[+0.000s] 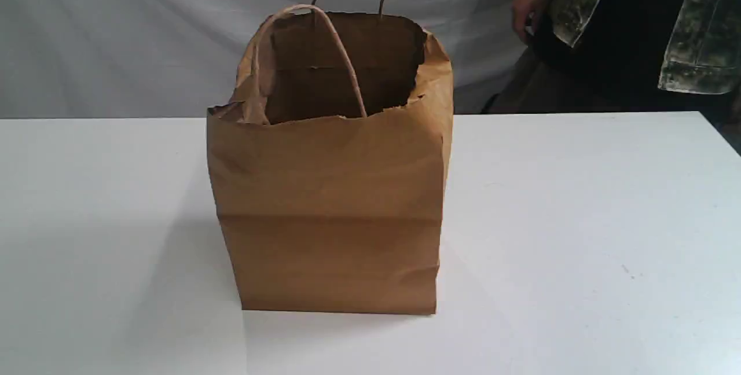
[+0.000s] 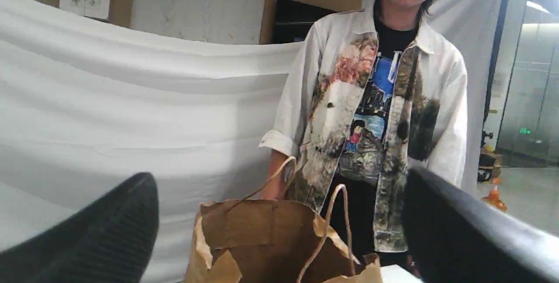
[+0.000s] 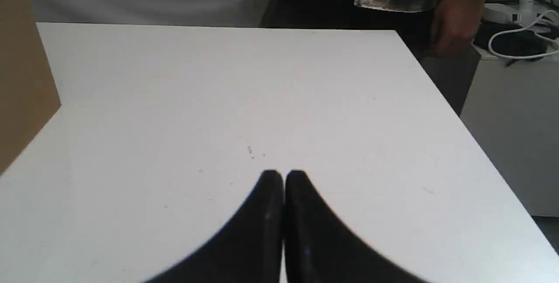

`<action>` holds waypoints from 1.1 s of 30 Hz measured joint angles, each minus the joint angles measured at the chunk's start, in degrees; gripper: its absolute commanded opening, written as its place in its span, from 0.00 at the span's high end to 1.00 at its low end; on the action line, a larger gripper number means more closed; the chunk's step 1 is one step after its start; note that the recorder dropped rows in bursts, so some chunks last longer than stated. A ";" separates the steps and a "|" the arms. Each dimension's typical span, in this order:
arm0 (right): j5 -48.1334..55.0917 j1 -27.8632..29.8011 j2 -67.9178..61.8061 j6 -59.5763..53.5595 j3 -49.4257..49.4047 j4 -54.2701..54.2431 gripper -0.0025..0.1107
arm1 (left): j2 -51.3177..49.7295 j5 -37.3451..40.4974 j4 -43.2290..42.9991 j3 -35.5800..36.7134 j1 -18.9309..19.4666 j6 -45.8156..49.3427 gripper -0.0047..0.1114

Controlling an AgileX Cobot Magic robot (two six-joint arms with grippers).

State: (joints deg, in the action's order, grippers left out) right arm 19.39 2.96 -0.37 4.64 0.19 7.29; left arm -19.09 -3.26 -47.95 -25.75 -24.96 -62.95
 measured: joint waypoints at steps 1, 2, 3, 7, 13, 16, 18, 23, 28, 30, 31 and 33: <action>0.00 0.00 0.00 0.00 0.00 0.00 0.98 | 0.00 -1.49 5.09 0.00 0.00 1.83 0.29; 0.00 0.00 0.00 0.00 0.00 0.00 0.98 | 0.00 -3.13 12.00 0.00 0.00 3.35 0.29; 0.00 0.00 0.00 0.00 0.00 0.00 0.98 | 0.00 -4.15 17.48 0.00 0.00 4.51 0.29; 0.00 0.00 0.00 0.00 0.00 0.00 0.98 | 0.00 -7.41 35.18 0.14 0.00 18.86 0.29; 0.00 0.00 0.00 0.00 0.00 0.00 0.98 | 0.00 -15.45 46.31 8.26 0.00 44.21 0.29; 0.00 0.00 0.00 0.00 0.00 0.00 0.98 | 0.00 -20.28 46.48 14.74 0.00 50.32 0.29; 0.00 0.00 0.00 0.00 0.00 0.00 0.98 | 0.78 -20.66 46.48 18.26 0.00 52.82 0.29; 0.11 0.00 0.00 0.00 0.00 0.00 0.98 | 1.43 -17.79 53.86 22.64 0.00 58.55 0.29; 0.11 0.00 0.00 0.00 0.00 0.00 0.98 | 3.83 -13.66 63.60 24.62 5.03 65.60 0.29; 0.11 0.00 0.00 0.00 0.00 0.00 0.98 | 5.56 -11.39 65.66 25.18 9.19 66.29 0.29; 0.11 0.00 0.00 0.00 0.00 0.00 0.98 | 6.31 -10.26 66.11 25.29 11.27 66.43 0.29; 0.11 0.00 0.00 0.00 0.00 0.00 0.98 | 8.61 -6.31 66.48 25.46 15.11 67.03 0.29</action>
State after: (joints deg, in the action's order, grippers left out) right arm 19.50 2.96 -0.37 4.64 0.19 7.29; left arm -10.47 -9.56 18.53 -0.29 -9.85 4.08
